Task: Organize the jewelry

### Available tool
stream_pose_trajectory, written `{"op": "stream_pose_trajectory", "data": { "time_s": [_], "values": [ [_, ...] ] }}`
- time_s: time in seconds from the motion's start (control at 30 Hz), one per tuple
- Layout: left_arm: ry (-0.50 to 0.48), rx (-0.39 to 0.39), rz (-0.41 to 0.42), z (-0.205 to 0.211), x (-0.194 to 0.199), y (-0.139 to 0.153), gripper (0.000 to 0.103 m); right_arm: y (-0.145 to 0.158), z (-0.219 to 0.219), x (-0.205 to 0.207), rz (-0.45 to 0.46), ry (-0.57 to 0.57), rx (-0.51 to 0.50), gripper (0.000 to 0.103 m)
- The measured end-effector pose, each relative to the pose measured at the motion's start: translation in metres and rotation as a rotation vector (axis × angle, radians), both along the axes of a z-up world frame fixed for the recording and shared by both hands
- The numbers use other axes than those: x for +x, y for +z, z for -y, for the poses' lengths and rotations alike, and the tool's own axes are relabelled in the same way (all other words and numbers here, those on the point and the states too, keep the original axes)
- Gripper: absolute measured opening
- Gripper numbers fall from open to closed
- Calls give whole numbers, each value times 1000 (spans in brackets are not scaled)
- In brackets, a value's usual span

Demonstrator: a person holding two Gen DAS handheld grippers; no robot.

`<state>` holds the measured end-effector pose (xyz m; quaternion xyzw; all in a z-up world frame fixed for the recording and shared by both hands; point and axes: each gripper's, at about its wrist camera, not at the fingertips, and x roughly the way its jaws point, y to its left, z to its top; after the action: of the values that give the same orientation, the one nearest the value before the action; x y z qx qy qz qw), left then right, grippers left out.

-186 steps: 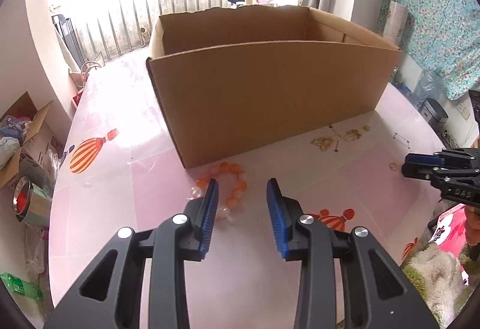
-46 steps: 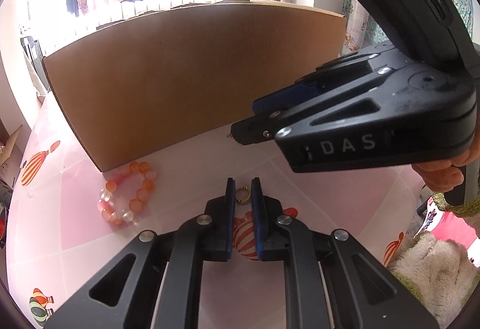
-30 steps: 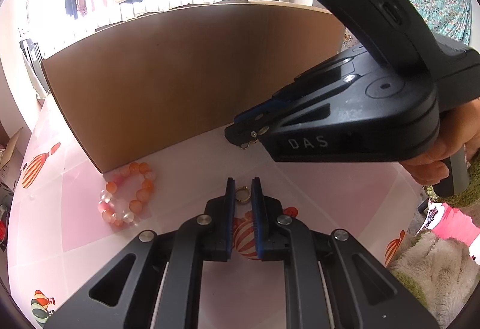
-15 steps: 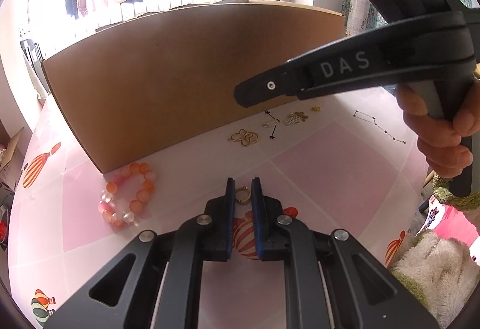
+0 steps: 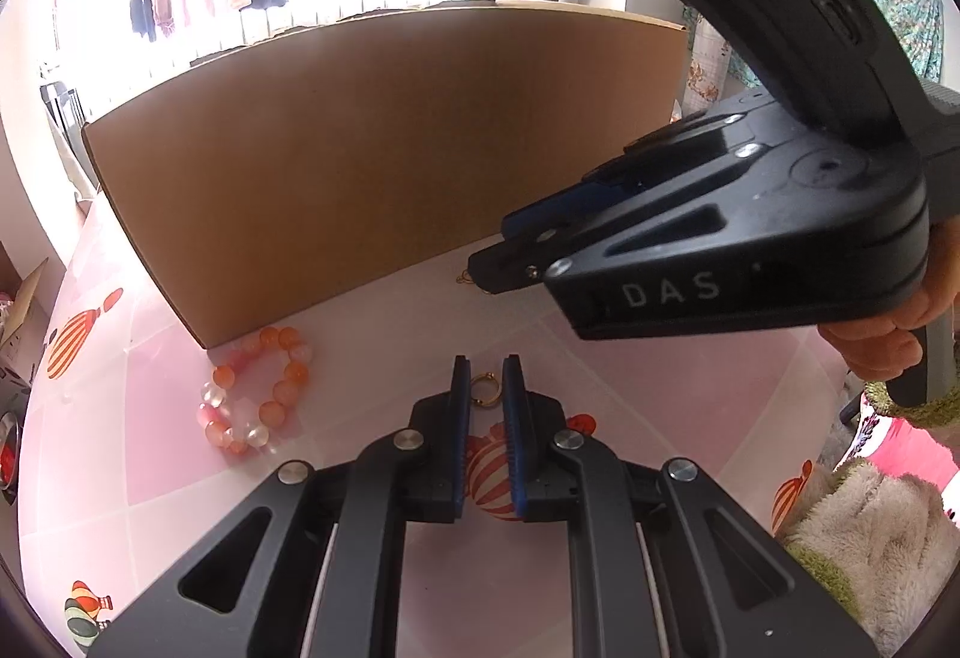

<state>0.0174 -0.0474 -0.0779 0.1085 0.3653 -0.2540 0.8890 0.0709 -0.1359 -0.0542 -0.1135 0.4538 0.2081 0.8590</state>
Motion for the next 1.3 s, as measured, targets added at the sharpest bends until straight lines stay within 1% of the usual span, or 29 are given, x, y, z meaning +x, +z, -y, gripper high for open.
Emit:
{"op": "stream_pose_trajectory", "data": {
  "time_s": [0.1, 0.13, 0.2, 0.4, 0.5, 0.53, 0.57, 0.6, 0.7, 0.8, 1.03, 1.1, 1.13, 1.17, 1.2, 1.23, 1.27, 1.3],
  "values": [
    [0, 2, 3, 1, 0, 0, 11, -5, -8, 6, 0, 23, -44, 25],
    [0, 5, 5, 1, 0, 0, 11, -4, -10, 6, -3, 35, -53, 23],
    [-3, 10, 7, 2, 0, 0, 11, -3, -13, 7, -11, 56, -63, 13],
    [-2, 8, 8, 2, -1, 0, 11, -1, -24, 1, 38, 79, -125, 11],
    [0, 8, 8, 2, -2, 1, 11, 0, -25, 0, 41, 73, -123, 10],
    [0, 8, 8, 2, -2, 1, 11, 3, -25, 0, 47, 69, -119, 6],
    [0, 8, 9, 2, -2, 0, 11, 5, -25, -2, 48, 65, -110, 3],
    [-1, 9, 9, 2, -2, 0, 11, 7, -26, -6, 43, 62, -99, 2],
    [2, 4, 6, 1, -2, 0, 11, 7, -25, -4, 36, 55, -85, 1],
    [4, 4, 9, 2, -2, 0, 11, 3, -24, 2, 18, 54, -43, 1],
    [5, 11, 13, 3, -3, 0, 11, -2, -34, -1, -24, 87, 115, 0],
    [7, 9, 12, 3, -3, 0, 11, -5, -34, 0, -35, 89, 143, 0],
    [7, 8, 11, 2, -3, 0, 11, -7, -33, 0, -46, 89, 151, 4],
    [8, 8, 11, 2, -3, 0, 11, -6, -31, -1, -49, 83, 154, 5],
    [8, 8, 12, 2, -3, 0, 11, -5, -29, -2, -49, 78, 155, 8],
    [7, 9, 13, 2, -3, 0, 11, -4, -26, -4, -45, 70, 155, 19],
    [7, 10, 13, 2, -3, 0, 11, -1, -22, -5, -33, 55, 156, 28],
    [7, 10, 14, 2, -3, 0, 11, 2, -17, -7, -24, 42, 161, 31]
  ]
}}
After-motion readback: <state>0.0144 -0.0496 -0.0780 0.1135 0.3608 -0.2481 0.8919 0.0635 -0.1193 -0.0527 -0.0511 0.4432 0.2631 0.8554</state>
